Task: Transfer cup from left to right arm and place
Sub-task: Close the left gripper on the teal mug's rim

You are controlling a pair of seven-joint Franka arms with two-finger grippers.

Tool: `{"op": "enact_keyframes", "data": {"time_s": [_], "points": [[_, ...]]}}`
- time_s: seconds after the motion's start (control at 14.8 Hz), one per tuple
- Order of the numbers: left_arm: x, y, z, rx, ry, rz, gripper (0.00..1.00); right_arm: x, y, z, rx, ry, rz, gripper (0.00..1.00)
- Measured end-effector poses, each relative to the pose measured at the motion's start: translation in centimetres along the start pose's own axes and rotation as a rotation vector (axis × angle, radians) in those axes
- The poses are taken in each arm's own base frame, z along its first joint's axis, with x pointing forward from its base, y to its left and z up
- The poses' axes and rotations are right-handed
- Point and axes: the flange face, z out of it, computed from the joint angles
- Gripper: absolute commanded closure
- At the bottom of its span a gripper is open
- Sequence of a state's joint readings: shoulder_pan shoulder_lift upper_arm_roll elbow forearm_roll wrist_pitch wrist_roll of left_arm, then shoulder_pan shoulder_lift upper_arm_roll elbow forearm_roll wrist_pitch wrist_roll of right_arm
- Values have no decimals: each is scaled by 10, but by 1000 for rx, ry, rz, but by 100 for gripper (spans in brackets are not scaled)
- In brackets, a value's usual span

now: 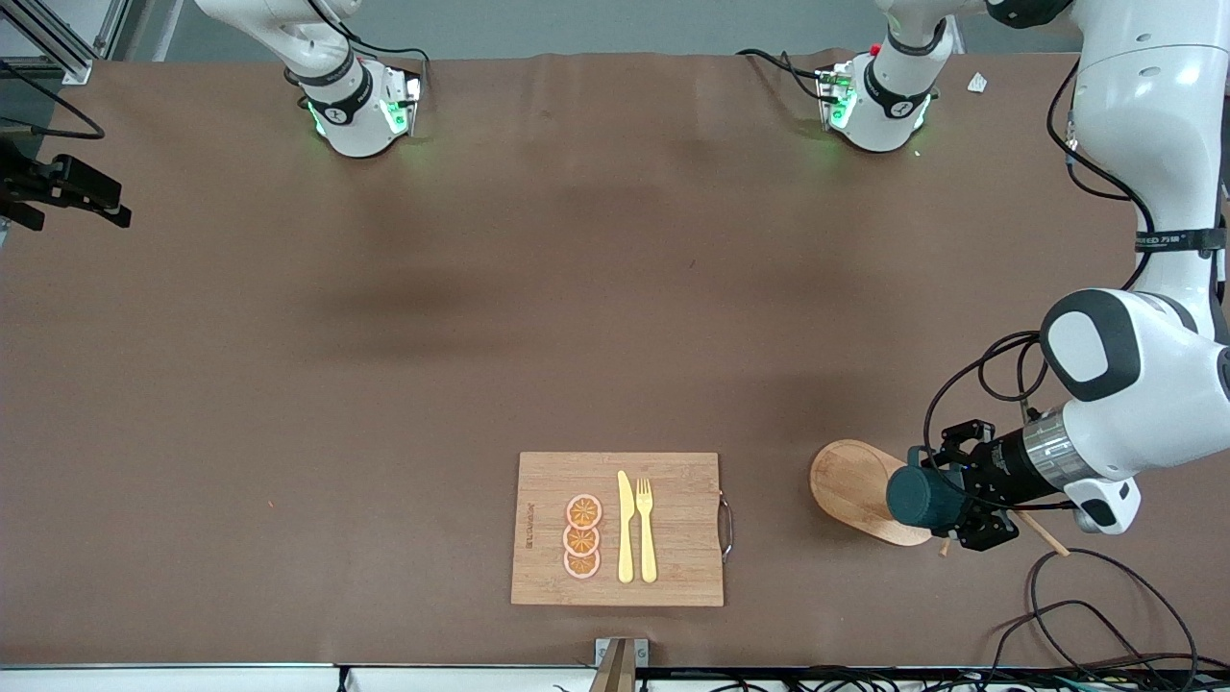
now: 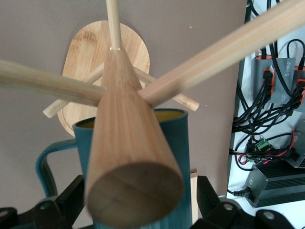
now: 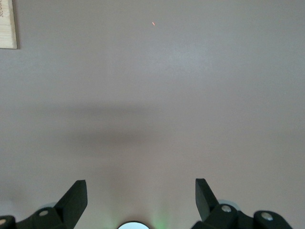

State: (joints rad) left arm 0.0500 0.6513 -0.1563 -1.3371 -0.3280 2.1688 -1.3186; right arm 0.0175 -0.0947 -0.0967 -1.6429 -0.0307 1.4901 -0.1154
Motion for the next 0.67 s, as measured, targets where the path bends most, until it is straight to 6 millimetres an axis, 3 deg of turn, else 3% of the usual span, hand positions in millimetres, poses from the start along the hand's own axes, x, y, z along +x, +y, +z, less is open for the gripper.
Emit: {"op": "enact_keyframes", "data": {"time_s": [0.34,0.67], "points": [[-1,0,2,1,-1,2,15,1,-3,-1,-3,6,-6,0],[-19,7,-10,-15,-5,32,18,4,-40,-2,-8,8,-77,0]]}}
